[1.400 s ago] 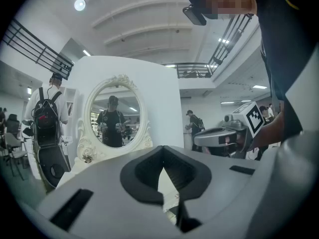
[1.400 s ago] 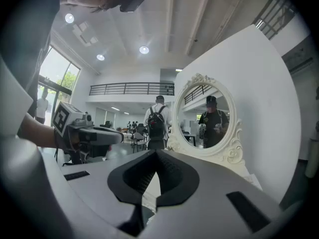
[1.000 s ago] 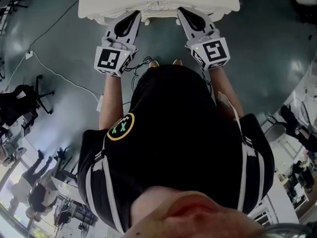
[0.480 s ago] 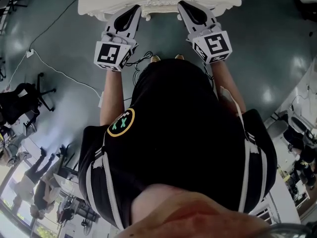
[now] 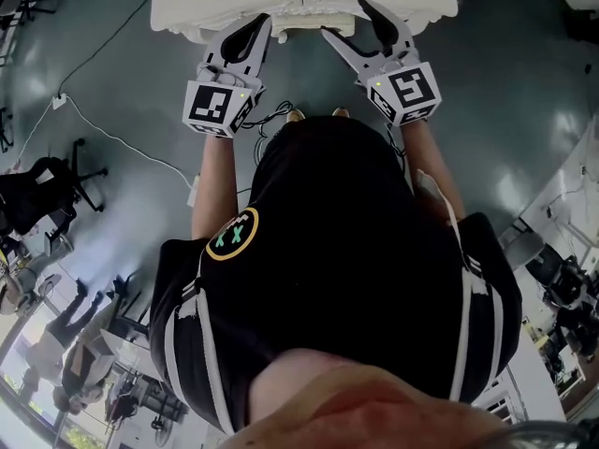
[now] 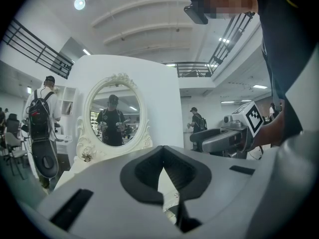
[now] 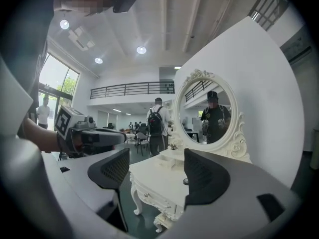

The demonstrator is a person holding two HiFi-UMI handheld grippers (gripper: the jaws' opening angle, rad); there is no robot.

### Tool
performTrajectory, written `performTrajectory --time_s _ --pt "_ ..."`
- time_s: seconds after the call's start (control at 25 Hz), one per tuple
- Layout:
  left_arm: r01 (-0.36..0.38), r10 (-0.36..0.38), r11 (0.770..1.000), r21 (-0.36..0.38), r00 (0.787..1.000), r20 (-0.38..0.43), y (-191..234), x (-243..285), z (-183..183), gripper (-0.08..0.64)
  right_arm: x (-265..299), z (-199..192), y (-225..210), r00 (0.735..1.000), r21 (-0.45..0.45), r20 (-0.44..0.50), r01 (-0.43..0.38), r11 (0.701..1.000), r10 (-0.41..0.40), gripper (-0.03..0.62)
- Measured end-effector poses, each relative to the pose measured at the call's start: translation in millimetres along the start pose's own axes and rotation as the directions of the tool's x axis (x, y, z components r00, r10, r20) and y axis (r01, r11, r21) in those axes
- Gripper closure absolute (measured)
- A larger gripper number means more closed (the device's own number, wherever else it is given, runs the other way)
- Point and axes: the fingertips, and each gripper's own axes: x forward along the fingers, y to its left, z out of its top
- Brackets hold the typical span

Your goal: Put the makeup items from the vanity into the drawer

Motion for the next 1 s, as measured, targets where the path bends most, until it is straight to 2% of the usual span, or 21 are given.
performTrajectory --time_s 0.28,1.0 --pt "0.001 -0.001 1.0 -0.002 1.0 -0.006 -2.9 3.0 0.6 0.541 1.4 -5.6 -3.7 1.0 -0.011 -0.029 -0.003 1.0 0.002 0.002" --pt "-0.055 0.055 0.998 0.0 0.998 -0.026 -20.7 20.1 0.9 0.541 -20.0 -19.6 -35.3 0.999 0.0 -0.039 -0.024 1.0 0.024 -0.006"
